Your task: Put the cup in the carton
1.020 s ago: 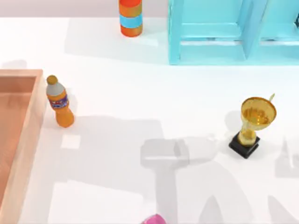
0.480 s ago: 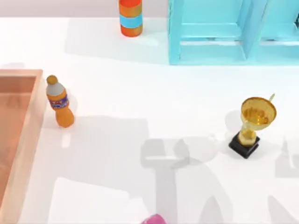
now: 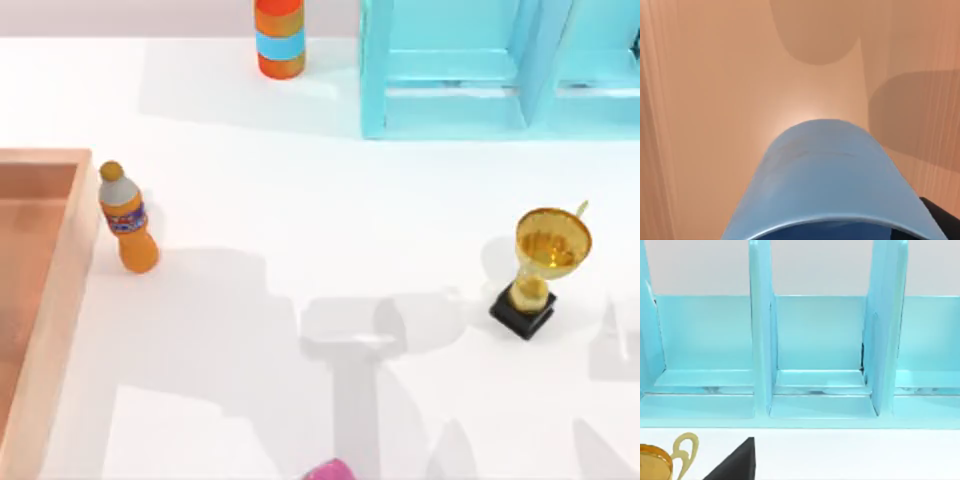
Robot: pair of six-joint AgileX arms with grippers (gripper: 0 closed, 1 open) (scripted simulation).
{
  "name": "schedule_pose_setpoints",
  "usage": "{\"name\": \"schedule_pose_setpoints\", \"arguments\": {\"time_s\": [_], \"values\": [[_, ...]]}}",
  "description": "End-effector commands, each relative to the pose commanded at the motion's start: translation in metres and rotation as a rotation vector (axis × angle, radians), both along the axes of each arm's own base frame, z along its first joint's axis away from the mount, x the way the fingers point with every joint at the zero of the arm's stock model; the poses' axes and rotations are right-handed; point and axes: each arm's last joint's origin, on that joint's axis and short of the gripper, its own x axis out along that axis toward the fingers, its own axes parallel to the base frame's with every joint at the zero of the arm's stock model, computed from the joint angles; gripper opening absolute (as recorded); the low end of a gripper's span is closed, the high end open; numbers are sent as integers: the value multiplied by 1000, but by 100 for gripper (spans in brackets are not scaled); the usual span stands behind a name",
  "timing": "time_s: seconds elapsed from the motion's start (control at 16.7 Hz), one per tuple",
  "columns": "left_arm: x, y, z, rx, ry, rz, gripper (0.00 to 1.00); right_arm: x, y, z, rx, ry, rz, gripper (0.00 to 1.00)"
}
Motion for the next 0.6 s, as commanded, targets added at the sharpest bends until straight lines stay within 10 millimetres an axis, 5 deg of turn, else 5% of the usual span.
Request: {"name": "schedule_pose_setpoints", "arguments": {"time_s": [0.36,0.6], "values": [[-1,1,-8,-1,2,1,0,0,0,0,0,0,0,100],[-1,1,-8,-1,2,1,30,0,0,0,0,0,0,100]]}}
